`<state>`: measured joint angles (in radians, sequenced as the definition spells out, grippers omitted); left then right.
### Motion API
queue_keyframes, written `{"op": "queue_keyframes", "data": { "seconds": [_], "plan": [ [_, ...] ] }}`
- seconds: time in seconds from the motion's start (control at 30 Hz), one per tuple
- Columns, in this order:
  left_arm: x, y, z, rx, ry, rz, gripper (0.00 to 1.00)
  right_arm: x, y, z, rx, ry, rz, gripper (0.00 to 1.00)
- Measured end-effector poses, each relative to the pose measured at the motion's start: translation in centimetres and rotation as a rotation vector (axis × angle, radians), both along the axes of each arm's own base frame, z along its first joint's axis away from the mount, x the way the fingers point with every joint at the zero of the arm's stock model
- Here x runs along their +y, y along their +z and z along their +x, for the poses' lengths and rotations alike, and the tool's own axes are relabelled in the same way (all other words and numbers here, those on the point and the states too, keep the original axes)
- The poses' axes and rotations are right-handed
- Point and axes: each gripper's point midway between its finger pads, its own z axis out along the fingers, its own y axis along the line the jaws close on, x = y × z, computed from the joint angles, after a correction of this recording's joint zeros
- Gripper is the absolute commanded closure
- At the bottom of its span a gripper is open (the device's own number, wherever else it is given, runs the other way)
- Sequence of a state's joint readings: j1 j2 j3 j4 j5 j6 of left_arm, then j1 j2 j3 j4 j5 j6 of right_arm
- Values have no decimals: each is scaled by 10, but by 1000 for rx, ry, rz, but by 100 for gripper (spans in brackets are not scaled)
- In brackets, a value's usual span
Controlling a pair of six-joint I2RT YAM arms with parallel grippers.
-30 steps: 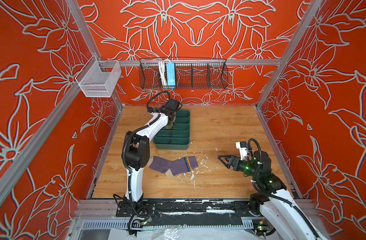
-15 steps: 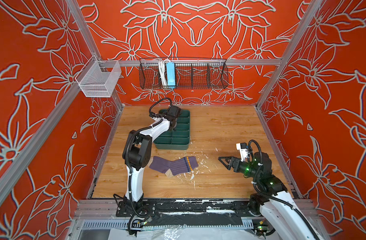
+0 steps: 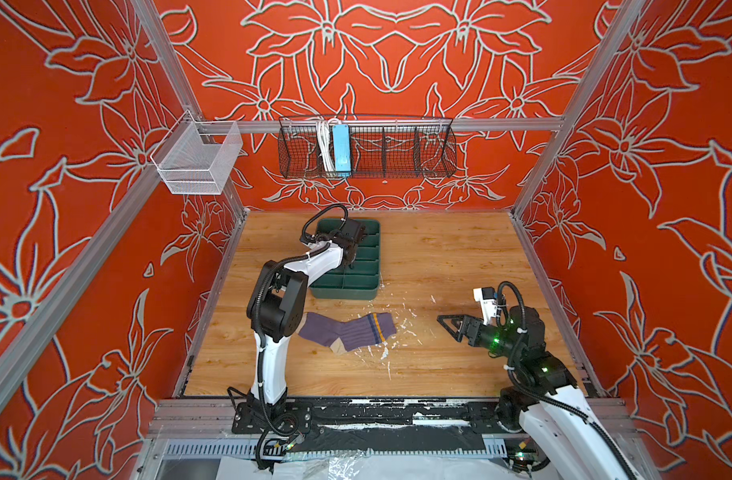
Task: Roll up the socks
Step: 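Lower the green sock roll into a tray compartment with the left gripper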
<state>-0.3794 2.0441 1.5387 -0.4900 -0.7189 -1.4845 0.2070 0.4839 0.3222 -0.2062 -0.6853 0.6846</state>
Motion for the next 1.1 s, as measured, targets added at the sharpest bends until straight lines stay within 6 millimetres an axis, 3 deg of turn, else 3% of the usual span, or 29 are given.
{"op": "queue_keyframes", "data": {
  "seconds": [0.23,0.37,0.77,0.83,1.0,1.1],
  "plan": [
    [-1,-17,-14,98,8,-43,100,0,-2,0,9,-1,-3,2],
    [-2,-28,-11,153,6,-67,100,-1,-4,0,17,-6,-7,2],
    [-3,-37,-8,225,12,-107,100,-4,-8,-3,21,-19,-15,2],
    [-4,-37,-8,227,11,-108,81,-4,-8,-4,21,-21,-16,2],
    [-6,-36,-5,223,-1,-110,58,-5,-9,-4,21,-25,-18,2],
    [-9,-31,-7,234,-19,-100,37,-5,-9,-4,19,-29,-19,2]
  ]
}}
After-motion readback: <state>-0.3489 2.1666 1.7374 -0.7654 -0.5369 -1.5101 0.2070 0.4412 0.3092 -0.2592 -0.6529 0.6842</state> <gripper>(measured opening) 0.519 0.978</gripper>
